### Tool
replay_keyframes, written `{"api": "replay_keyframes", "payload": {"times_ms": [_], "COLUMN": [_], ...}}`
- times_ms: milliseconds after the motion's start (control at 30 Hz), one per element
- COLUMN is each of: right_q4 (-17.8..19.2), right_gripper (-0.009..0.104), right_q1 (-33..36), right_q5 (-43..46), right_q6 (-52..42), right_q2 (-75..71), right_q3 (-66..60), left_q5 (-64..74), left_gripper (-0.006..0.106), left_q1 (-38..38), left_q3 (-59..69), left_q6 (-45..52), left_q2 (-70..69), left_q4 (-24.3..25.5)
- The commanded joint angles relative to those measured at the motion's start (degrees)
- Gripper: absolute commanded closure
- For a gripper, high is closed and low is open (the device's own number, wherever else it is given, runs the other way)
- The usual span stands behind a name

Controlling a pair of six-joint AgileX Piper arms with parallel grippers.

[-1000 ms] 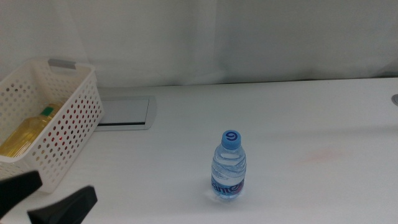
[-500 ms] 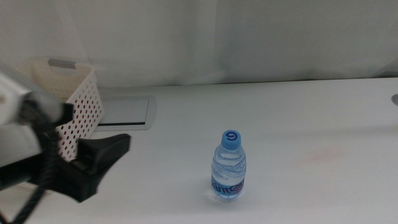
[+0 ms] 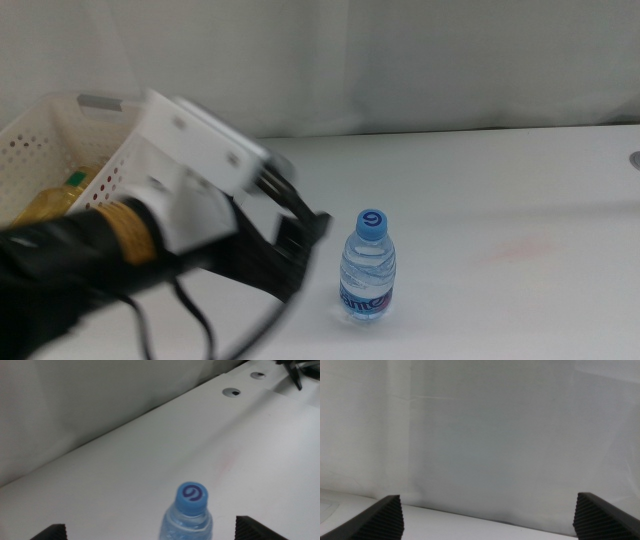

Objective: Use arms to grab the bottles and put them into the dustbin to the left of the table.

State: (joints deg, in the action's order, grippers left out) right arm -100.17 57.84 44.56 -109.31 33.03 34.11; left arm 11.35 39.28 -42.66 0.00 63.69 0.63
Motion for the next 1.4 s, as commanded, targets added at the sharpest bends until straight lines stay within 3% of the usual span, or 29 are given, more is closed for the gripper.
{"api": "replay_keyframes", "payload": {"times_ms": [0,200,833,1200,1367], "right_q4": [-2.4,-2.4,-2.4,-2.4,-2.4], "right_gripper": [0.004,0.004,0.004,0.004,0.004], "right_q1": [-0.2,-0.2,-0.2,-0.2,-0.2], "right_q5": [0.9,2.3,2.3,2.3,2.3], "right_q6": [0.1,0.1,0.1,0.1,0.1], "right_q2": [-0.2,-0.2,-0.2,-0.2,-0.2], "right_q3": [0.0,0.0,0.0,0.0,0.0], "left_q5": [-9.2,-41.7,-68.9,-71.9,-62.4], "left_gripper": [0.014,0.014,0.014,0.015,0.021], "left_q1": [1.8,5.6,5.4,5.4,5.4], "left_q3": [3.2,16.1,16.2,10.0,5.3], "left_q6": [-1.4,-4.3,-10.9,-13.1,-13.1], "left_q2": [3.5,14.0,41.9,48.8,48.8], "left_q4": [0.0,0.0,0.0,0.0,0.0]}}
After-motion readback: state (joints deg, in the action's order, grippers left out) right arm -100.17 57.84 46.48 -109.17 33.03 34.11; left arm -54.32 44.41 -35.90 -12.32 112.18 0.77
